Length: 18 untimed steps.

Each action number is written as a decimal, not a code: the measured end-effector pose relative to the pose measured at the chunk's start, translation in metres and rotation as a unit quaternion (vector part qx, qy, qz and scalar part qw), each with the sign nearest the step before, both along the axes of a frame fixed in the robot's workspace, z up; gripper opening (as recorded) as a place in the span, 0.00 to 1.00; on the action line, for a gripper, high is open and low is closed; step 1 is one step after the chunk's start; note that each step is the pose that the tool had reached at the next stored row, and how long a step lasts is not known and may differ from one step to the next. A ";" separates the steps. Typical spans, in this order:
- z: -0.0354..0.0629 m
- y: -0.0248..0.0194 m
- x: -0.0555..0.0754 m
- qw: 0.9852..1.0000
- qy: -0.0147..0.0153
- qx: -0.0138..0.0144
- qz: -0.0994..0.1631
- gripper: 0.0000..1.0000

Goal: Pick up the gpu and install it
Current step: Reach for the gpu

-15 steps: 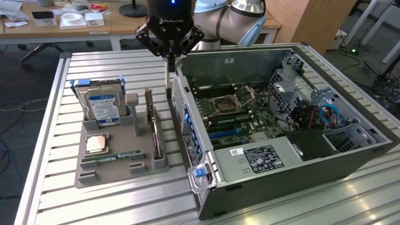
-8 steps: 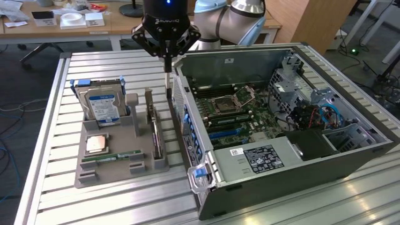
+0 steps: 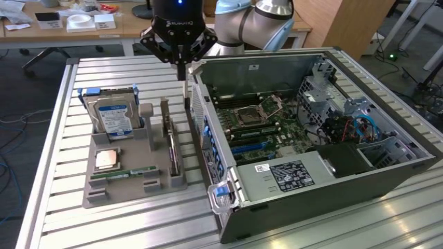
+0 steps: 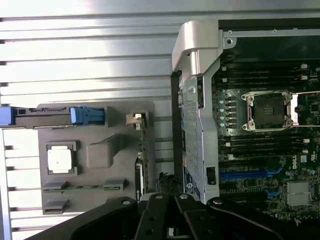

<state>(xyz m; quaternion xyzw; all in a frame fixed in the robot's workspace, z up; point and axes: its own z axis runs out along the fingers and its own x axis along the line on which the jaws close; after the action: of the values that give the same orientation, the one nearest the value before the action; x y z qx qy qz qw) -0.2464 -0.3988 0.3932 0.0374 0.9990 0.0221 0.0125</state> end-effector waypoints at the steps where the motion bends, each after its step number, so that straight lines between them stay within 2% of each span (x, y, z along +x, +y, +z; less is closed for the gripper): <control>1: 0.0000 0.0000 -0.001 1.000 0.000 0.000 0.000 0.11; 7: 0.0000 0.0000 -0.004 1.000 0.000 0.000 0.000 0.11; 18: -0.0003 0.0000 -0.022 1.000 0.000 0.000 0.000 0.11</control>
<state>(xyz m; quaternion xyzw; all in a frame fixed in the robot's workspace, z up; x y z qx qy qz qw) -0.2683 -0.3989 0.3929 0.0374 0.9990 0.0221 0.0125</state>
